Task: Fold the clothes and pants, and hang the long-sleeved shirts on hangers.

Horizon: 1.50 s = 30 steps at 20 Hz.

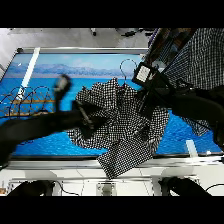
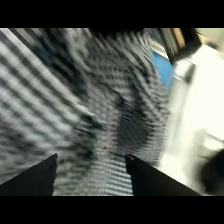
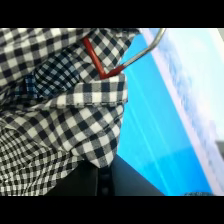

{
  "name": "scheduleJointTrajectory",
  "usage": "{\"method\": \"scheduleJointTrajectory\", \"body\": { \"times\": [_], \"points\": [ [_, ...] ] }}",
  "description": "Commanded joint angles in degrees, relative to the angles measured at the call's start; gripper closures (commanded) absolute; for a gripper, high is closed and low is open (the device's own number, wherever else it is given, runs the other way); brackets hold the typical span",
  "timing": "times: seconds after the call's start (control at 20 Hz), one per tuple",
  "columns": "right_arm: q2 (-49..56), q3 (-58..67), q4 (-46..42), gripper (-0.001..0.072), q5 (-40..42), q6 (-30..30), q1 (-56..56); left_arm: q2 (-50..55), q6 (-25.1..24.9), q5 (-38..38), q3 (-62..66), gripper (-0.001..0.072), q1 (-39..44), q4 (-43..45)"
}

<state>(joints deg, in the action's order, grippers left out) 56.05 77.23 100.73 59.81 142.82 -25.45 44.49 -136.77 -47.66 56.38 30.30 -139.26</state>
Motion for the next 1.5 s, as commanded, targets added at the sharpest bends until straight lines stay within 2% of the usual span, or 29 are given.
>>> {"method": "scheduleJointTrajectory", "body": {
  "times": [0.0,0.15,0.3,0.45,0.55,0.7,0.8,0.95,1.1,1.3,1.45],
  "points": [
    [-0.72,0.02,5.16,0.0680,1.88,5.25,0.22,-10.71,-4.83,-1.79,0.02,0.0153,-8.50,13.22],
    [-0.70,0.02,11.43,0.0680,5.90,7.02,0.22,-14.58,-13.51,-8.15,0.02,0.0153,-14.40,15.43],
    [-0.92,0.02,14.56,0.0680,6.27,7.21,0.17,-11.80,-13.88,-14.01,-2.03,0.0150,-15.04,15.02],
    [-2.25,0.15,15.21,0.0680,6.97,7.50,0.17,-6.86,-13.90,-18.18,-4.83,0.0149,-15.04,10.43],
    [-3.19,0.15,16.26,0.0680,8.44,7.96,0.17,-3.85,-13.90,-16.17,-5.03,0.0152,-15.04,8.90],
    [-4.61,0.15,17.77,0.0680,13.77,7.91,0.17,-1.70,-13.97,-5.31,-5.01,0.0154,-15.04,6.91],
    [-5.22,0.13,17.66,0.0679,16.28,7.91,0.17,-1.66,-15.78,-1.81,-4.96,0.0154,-15.06,3.26],
    [-5.18,0.13,17.29,0.0679,16.52,7.91,0.17,-2.73,-19.71,-5.33,-4.96,0.0152,-15.04,-0.74],
    [-5.09,0.13,17.16,0.0679,16.41,7.89,0.17,-6.88,-20.06,-7.34,-4.96,0.0152,-15.04,1.36],
    [-5.11,0.13,17.57,0.0679,16.55,7.89,0.17,-12.41,-25.75,-7.63,-4.96,0.0153,-15.04,2.29],
    [-5.11,0.13,17.88,0.0679,16.55,7.89,0.17,-10.36,-25.46,-17.07,-4.96,0.0152,-15.04,2.16]
  ]
}}
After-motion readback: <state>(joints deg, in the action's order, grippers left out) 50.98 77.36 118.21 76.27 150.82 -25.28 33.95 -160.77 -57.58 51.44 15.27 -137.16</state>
